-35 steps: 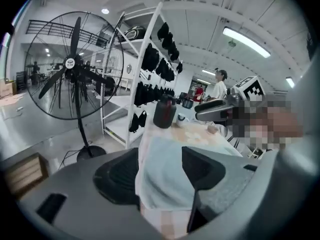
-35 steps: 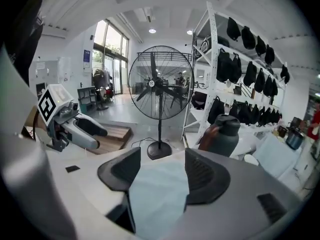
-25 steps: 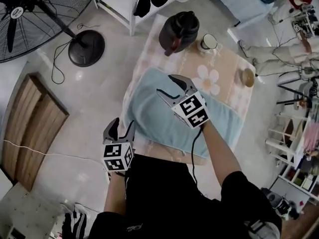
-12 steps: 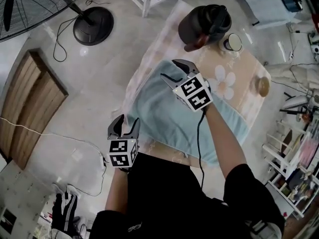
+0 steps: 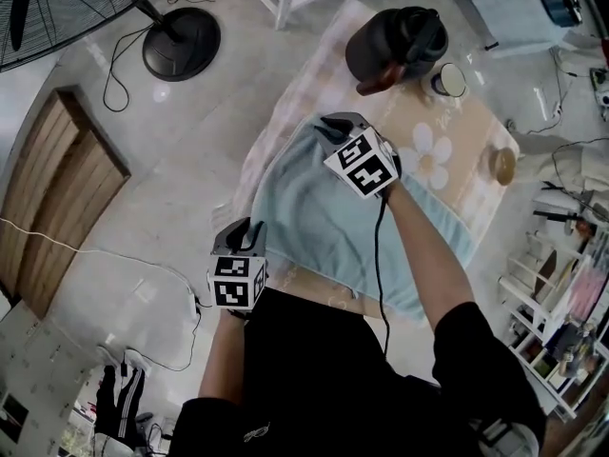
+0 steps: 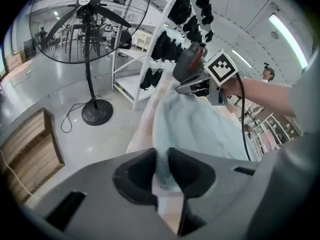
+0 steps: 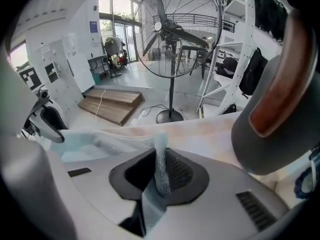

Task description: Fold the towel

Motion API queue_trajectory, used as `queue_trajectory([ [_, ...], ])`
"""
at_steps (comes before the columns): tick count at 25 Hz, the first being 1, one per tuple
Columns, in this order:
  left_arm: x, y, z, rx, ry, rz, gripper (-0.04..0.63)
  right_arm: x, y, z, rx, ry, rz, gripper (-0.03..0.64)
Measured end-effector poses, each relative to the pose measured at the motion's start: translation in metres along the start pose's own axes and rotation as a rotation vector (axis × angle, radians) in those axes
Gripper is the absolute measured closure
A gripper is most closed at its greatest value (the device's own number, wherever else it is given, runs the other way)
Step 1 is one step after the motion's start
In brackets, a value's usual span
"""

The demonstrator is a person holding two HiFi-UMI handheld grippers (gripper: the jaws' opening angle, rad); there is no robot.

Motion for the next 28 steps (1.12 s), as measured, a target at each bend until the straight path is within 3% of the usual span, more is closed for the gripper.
queue_trajectory([
  [1,-0.001,-0.001,0.001,-0.009,-0.005,0.003,0.55,-0.001,-0.001,-0.002,-0.006,0.004,0.001,0.566],
  [2,-0.002,-0.002,0.002,-0.016,-0.009,0.007,0.555,-0.003,-0.001,-0.003,-0.011,0.007,0.002,0.572],
  [13,-0.031,0.016,0.02,0.018,-0.051,0.098,0.56,-0.044,0.014,0.002,0.007,-0.023,0.062,0.574],
  [28,-0.072,0.01,0.086,0.185,-0.194,0.149,0.56,-0.143,-0.002,-0.014,0.078,-0.069,0.163,0.574],
])
Point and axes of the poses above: the fingertips, and each gripper's own axes: x forward along the fingers, z to its right, y out of its top, the point moved 4 cm from there along -x, backward along the fingers, and after that the axes turned 5 degrees about x, right-handed, at the moved point
